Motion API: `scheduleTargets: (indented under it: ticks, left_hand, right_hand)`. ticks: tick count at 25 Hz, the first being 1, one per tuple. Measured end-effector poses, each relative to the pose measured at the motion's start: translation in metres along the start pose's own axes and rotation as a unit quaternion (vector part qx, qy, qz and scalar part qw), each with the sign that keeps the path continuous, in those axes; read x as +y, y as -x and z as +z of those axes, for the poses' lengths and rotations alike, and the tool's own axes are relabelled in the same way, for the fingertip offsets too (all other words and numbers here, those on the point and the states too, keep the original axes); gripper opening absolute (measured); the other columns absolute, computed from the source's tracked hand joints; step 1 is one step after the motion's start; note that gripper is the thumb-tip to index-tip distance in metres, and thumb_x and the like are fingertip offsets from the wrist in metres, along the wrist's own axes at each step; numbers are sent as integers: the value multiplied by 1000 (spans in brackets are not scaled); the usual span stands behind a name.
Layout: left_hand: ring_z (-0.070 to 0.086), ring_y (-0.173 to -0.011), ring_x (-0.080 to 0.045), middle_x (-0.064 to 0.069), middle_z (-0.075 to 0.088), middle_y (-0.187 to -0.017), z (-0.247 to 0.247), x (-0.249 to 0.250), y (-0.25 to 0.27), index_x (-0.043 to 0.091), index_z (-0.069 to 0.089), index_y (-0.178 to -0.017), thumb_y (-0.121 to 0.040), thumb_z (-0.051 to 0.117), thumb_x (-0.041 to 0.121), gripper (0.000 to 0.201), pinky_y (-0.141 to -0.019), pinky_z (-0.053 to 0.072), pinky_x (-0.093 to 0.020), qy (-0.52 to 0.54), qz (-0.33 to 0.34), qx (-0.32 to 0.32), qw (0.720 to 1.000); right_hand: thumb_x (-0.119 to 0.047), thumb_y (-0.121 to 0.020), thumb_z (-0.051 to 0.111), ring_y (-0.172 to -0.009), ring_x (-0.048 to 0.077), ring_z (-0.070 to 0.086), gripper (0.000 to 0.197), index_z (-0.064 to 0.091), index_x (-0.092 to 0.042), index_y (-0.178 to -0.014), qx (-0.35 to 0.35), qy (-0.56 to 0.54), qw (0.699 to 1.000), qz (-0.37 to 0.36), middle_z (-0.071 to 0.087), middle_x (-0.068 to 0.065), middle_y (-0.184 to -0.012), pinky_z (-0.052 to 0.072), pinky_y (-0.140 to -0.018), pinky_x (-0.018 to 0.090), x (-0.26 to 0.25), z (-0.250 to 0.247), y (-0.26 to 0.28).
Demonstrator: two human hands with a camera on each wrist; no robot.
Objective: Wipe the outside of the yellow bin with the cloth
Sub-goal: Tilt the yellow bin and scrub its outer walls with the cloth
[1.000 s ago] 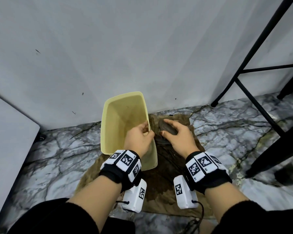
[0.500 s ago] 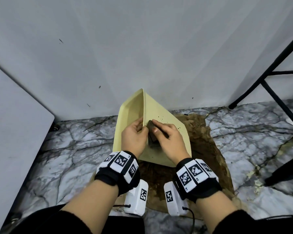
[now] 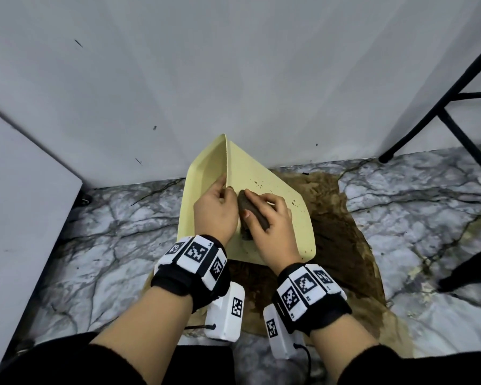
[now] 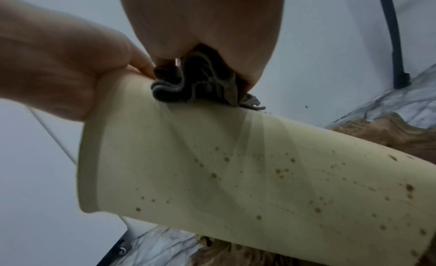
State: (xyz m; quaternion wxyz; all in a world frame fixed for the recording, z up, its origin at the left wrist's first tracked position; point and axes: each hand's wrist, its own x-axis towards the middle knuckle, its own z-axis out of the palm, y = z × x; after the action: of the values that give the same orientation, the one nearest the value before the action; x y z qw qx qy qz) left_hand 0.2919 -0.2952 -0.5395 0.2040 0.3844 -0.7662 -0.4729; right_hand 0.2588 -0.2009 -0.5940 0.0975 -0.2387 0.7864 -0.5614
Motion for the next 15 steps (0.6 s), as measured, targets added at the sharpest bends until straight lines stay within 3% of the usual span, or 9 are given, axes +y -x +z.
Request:
scheduleTargets:
  ticks: [3,4,5,7,9,12,15]
  left_hand:
    - [45,-53,-8,6,55,-63,1,-3,-4,22,44,-133,-92,39,20,41,-55,38,-21,-15,-4,-15,1000]
    - [44,-52,-10,-1,59,-67,0,-3,-4,22,42,-134,-92,38,19,42,-53,37,-21,-18,-3,-18,1000]
    - [45,-51,-9,-5,64,-75,-1,-5,-6,22,41,-135,-92,37,19,43,-51,38,-17,-18,-2,-20,1000]
    - [49,-51,1,2,63,-90,-2,-7,-6,20,40,-135,-93,36,18,43,-45,35,-4,-14,0,-23,1000]
    - [48,-50,14,15,54,-85,-5,-8,-7,18,40,-135,-93,36,16,42,-46,33,4,-12,-2,-23,1000]
    - [44,-45,24,21,51,-81,-6,-10,-9,17,41,-134,-93,37,15,41,-48,33,6,4,-6,-22,1000]
    - [47,-51,22,20,56,-86,-7,-12,-10,18,42,-133,-93,37,16,41,-54,36,4,8,-7,-20,1000]
  right_hand:
    - [-21,-87,56,-114,21,41,36,55,-31,-121,18,7,1000,8,48,6,-122,28,-100,22,19,-1,-2]
    - [-21,-88,55,-115,23,42,35,55,-30,-121,18,8,1000,16,49,6,-122,30,-102,25,26,-3,-2]
    - [-21,-88,54,-116,24,42,35,56,-29,-121,18,9,999,27,49,6,-122,32,-105,29,34,-6,-3]
    - [-21,-89,53,-118,25,42,34,55,-28,-122,22,11,998,54,48,6,-123,32,-107,31,51,-11,-4]
    - [-20,-90,52,-120,24,41,34,55,-26,-122,23,17,996,85,47,6,-125,30,-106,27,69,-18,-5]
    - [-22,-91,50,-122,27,40,34,54,-26,-124,25,29,988,151,45,8,-129,30,-109,32,97,-32,-8]
    - [-24,-91,49,-122,30,40,34,52,-29,-125,31,25,977,207,44,9,-131,31,-110,39,115,-41,-10]
